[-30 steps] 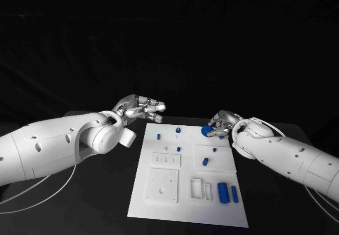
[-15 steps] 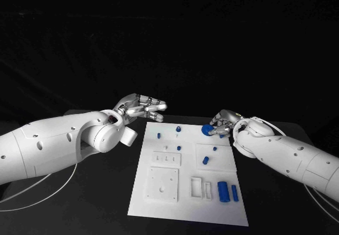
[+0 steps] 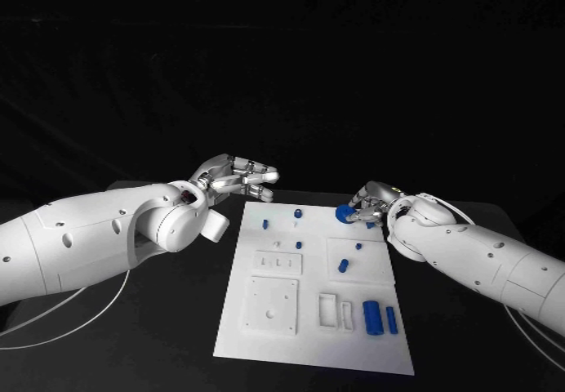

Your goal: Assemble the parts on the task board

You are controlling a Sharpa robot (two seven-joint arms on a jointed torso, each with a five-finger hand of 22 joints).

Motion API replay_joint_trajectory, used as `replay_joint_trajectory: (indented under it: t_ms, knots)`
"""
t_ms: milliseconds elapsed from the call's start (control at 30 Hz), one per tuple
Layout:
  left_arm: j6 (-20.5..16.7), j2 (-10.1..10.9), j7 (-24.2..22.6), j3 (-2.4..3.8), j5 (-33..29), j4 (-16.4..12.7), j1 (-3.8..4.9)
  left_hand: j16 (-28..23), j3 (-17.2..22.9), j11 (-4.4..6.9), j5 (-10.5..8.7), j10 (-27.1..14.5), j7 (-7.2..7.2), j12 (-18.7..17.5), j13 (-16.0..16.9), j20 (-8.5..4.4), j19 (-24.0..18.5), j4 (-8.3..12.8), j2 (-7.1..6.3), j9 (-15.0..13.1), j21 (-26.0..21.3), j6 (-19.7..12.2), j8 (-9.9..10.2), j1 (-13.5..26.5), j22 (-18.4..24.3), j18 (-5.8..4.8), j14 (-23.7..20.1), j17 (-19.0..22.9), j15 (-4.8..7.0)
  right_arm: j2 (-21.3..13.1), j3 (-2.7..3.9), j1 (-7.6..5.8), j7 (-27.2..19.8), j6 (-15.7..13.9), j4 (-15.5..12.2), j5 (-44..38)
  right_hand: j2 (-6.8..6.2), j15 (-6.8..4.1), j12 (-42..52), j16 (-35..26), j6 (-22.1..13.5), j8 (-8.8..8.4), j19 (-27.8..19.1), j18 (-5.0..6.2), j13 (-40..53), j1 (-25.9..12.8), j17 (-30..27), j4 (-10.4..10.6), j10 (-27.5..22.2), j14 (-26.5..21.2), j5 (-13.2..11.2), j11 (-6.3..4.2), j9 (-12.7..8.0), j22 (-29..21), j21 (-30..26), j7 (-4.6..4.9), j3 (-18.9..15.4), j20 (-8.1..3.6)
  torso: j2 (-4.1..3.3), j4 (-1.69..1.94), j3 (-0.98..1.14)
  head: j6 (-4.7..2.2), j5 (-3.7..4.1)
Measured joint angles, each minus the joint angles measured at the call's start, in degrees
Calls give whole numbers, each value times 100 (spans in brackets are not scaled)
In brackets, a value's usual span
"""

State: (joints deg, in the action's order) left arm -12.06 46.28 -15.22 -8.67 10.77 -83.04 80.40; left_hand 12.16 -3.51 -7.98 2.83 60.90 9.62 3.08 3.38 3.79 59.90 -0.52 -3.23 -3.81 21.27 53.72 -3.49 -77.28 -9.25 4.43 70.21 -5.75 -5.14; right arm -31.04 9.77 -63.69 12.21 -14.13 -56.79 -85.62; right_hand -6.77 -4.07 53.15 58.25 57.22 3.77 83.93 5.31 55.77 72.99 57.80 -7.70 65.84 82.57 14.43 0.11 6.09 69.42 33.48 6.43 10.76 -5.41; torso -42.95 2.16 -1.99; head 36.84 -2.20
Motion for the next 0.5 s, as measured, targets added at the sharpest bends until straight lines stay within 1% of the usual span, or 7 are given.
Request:
replay_joint_trajectory:
  t_ms: [167, 300, 333, 367, 433, 500]
  knots:
    - [15, -1, 8, 0, 0, 1, 0, 0, 0, 0, 0, 0, 0, 0, 0, 0, 0, 0, 0, 0, 37, 0, 0, 0, 0, 0, 0, 0, 0, 3, -4, 0, -7, 64, -15, 9, -11, 0, 0, 0, -6, 0, 0, 0, -9, -11, 3, -1, 0, 0, 7, 0, -23, 41, -22, 6, -63, 0, 3, -1, 0, 5, -3]
    - [29, -2, 16, 0, 1, 2, 0, 0, 0, 0, 0, 0, 0, 0, 0, 0, 0, 0, 0, 0, 45, 0, 0, 0, 0, 0, 0, 0, 0, 3, -5, -6, -12, 125, -15, 12, -40, 8, -23, 0, -120, 0, 0, 0, -55, -23, 30, 132, -21, 8, 224, 20, -60, 94, -67, 32, -259, 0, 3, 2, -1, 9, 1]
    - [33, -2, 18, 0, 1, 2, 0, 0, -2, -2, 0, -2, 0, 0, 0, 1, -1, 2, 0, 0, 45, -6, 0, 0, 0, 0, 0, 0, 0, 3, -5, -7, -13, 141, -16, 13, -57, 14, -39, 0, -144, -1, 0, -1, -68, -6, 36, 167, -22, 14, 409, 21, -128, 109, -88, 40, -295, 0, 3, 3, -2, 9, 1]
    - [37, -2, 21, 0, 1, 2, 0, 0, -16, -21, 0, -22, 2, 0, 0, 13, -13, 16, 0, 0, 45, -41, 0, 0, 0, 0, 0, 0, 0, 3, -4, -10, -14, 159, -17, 13, -73, 14, -39, 12, -145, -1, 0, -1, -72, 10, 45, 168, -21, 14, 650, 21, -152, 122, -88, 41, -294, 0, 3, 3, -2, 10, 1]
    - [40, -2, 23, 0, 1, 2, 0, 0, -16, -21, 0, -21, 0, 0, 0, 21, -21, 16, 0, 0, 45, -42, 0, 0, 0, 0, 0, 0, 0, 3, -3, -13, -16, 182, -22, 13, -93, 14, -63, 32, -146, -2, 0, -1, -87, 30, 63, 121, -21, 14, 1194, 21, -179, 146, -88, 41, -159, 0, 3, 3, -3, 16, 2]
    - [46, -3, 26, 0, 1, 4, 0, 0, -16, -21, 0, -21, 0, 0, 0, 21, -21, 16, 0, 0, 45, -42, 0, 0, 0, 0, 0, 0, 0, 3, -2, -17, -19, 221, -35, 13, -112, 14, -84, 32, -146, -2, 0, -1, -98, 11, 76, 53, -22, 14, 1458, 21, -193, 164, -88, 41, 25, 0, 3, 3, -3, 20, 2]
